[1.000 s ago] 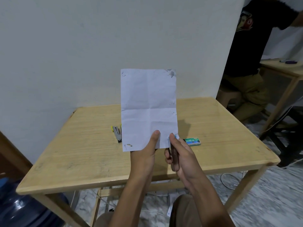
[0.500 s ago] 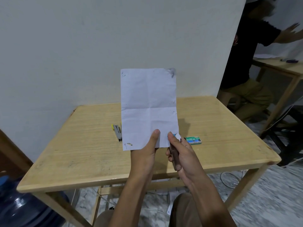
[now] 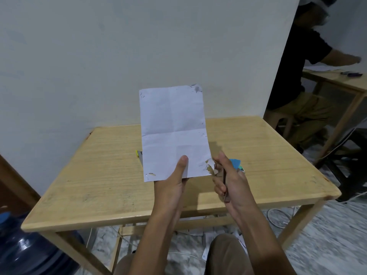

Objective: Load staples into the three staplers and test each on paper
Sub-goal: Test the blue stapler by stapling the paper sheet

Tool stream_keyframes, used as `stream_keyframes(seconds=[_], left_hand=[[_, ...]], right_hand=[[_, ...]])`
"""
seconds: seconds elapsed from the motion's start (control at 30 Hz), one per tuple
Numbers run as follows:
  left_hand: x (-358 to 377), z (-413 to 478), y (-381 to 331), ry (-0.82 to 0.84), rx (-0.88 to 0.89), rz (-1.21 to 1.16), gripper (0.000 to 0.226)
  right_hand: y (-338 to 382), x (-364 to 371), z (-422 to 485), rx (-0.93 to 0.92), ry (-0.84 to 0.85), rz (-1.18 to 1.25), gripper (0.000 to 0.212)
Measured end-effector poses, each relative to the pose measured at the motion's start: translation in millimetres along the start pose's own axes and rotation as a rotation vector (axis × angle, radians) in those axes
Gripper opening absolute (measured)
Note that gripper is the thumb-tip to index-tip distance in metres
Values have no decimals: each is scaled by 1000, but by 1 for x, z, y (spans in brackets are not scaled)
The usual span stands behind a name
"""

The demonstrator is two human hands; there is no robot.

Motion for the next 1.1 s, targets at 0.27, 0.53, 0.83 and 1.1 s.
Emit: stream_keyframes(seconds=[0.27, 0.53, 0.83, 1.1], left_hand=[[6, -4, 2, 66, -29, -10, 33], [-24, 24, -13, 175, -133, 142, 23], [18, 87, -9, 153, 35, 506, 12], [92, 148, 64, 128, -158, 504, 22]], right_hand=[[19, 3, 4, -46, -63, -302, 19], [39, -11, 4, -65, -25, -395, 27], [66, -47, 12, -90, -238, -458, 20], [94, -71, 58, -32, -268, -594, 2]])
Point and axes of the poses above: each hand's wrist, its own z-axis towards the middle knuckle, its own x-axis out of the palm, y = z × x, the point moved 10 cm from there along z, towards the middle knuckle, and after that the axes turned 9 degrees about x, right-handed, at the moved point
